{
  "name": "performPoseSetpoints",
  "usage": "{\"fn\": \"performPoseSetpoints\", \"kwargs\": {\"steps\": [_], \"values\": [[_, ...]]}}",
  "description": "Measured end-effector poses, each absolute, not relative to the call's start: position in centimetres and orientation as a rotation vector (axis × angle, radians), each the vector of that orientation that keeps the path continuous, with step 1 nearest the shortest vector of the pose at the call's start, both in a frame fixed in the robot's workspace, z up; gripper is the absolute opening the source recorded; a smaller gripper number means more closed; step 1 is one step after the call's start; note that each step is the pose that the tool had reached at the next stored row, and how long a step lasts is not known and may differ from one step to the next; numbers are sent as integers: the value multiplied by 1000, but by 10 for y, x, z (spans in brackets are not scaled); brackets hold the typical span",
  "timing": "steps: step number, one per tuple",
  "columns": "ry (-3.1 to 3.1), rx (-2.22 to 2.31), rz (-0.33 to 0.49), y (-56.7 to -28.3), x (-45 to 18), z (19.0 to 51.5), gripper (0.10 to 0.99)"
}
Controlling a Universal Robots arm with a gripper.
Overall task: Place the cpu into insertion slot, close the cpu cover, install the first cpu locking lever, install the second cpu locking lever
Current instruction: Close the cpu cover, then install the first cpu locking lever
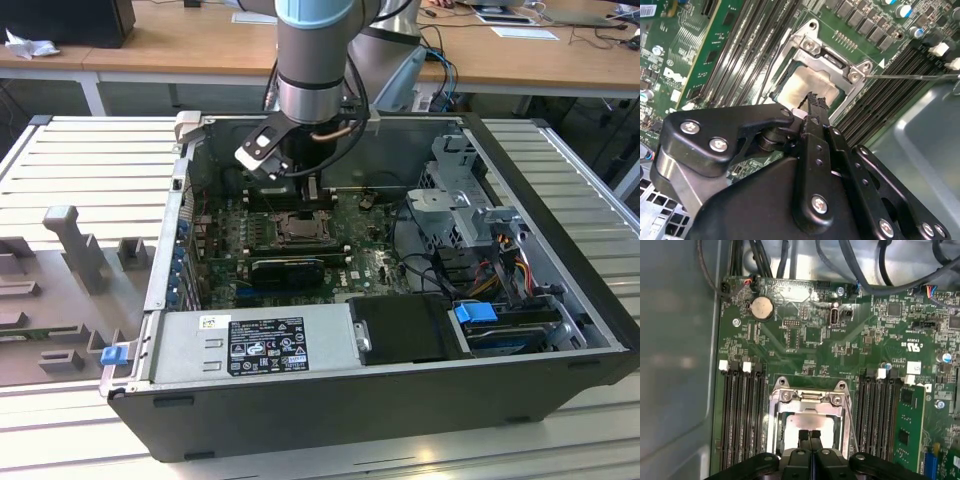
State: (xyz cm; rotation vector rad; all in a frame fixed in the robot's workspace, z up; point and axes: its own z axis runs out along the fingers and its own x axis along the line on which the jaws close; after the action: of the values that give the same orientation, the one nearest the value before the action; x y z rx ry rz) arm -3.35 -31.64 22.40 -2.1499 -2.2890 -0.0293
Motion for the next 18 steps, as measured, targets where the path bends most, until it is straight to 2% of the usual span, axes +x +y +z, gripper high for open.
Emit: {"fn": "performPoseSetpoints", "kwargs": {"steps": [18], "values": [[-2288,-2148,-33,-316,-36,230,106]]}}
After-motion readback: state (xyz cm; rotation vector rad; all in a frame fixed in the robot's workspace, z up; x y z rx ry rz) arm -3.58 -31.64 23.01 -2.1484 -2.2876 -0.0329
